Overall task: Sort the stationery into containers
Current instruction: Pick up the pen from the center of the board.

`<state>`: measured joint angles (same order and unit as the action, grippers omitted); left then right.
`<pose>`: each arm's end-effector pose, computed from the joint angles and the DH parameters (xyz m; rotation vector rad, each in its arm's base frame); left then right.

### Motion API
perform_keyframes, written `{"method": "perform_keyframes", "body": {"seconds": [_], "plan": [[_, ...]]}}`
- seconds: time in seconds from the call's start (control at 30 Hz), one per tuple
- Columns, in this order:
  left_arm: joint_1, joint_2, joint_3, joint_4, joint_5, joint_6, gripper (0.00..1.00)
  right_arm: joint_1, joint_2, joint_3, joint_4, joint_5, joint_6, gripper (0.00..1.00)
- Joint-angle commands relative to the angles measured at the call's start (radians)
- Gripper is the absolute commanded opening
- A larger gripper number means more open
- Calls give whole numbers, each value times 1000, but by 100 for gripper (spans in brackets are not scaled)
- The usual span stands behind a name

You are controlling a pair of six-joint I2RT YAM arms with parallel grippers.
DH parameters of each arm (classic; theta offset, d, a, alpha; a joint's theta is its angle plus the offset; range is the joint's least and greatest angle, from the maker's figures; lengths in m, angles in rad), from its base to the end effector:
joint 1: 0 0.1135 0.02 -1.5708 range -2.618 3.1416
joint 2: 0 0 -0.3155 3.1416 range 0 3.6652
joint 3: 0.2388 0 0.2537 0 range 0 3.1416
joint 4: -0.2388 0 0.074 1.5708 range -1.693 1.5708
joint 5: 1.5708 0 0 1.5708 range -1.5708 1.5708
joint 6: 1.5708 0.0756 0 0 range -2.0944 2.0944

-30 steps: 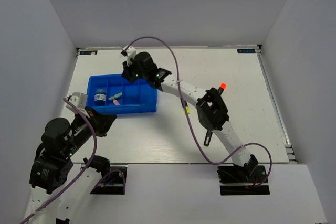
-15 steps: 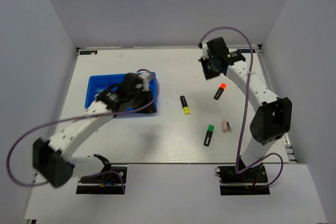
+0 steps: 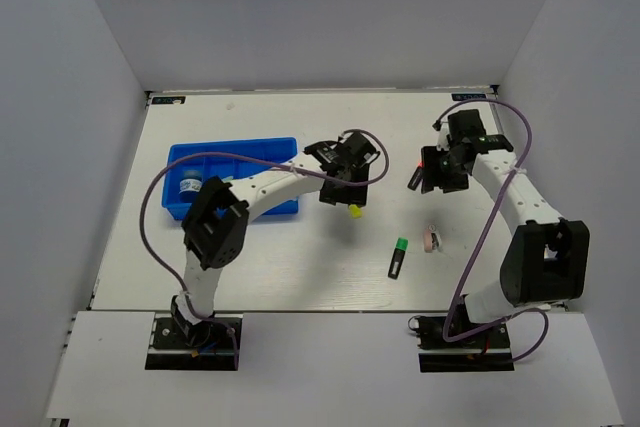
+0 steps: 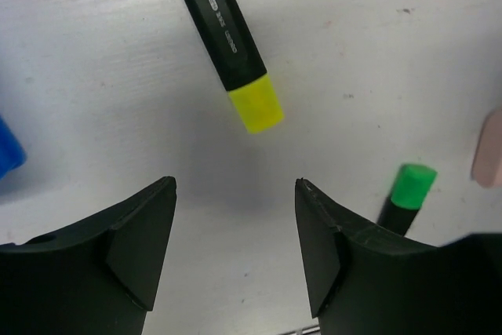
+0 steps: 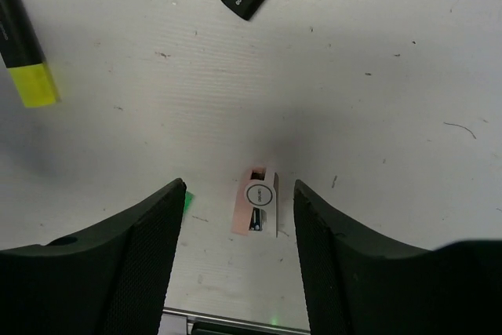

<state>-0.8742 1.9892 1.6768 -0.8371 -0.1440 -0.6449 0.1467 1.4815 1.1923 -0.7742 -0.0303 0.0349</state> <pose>0.3048 -0.3475 0.2473 0.2702 2.7139 -0.2589 0.3142 0.0487 0.2842 -0.1577 2.6325 0.1018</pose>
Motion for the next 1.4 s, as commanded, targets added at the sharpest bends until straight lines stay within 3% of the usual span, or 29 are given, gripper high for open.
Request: {"method": "perform_keyframes", "body": {"seconds": [0.0, 0.43, 0.73, 0.9, 1.17, 1.37], "plan": [[-5, 26, 75, 10, -54, -64, 72, -35, -4, -9, 30, -78, 20, 61], [-8, 240, 213, 47, -135, -150, 67, -113, -119, -86, 58, -255, 28, 61], [-11, 278, 210, -8, -209, -173, 64, -185, -142, -91, 52, -348, 37, 61], [-12, 312, 218, -33, -220, -177, 56, -219, -150, -92, 42, -396, 43, 61], [-13, 347, 221, -79, -218, -174, 56, -259, -161, -99, 35, -451, 54, 61], [-9, 344, 172, -100, -212, -153, 38, -279, -161, -99, 27, -488, 56, 62]]}}
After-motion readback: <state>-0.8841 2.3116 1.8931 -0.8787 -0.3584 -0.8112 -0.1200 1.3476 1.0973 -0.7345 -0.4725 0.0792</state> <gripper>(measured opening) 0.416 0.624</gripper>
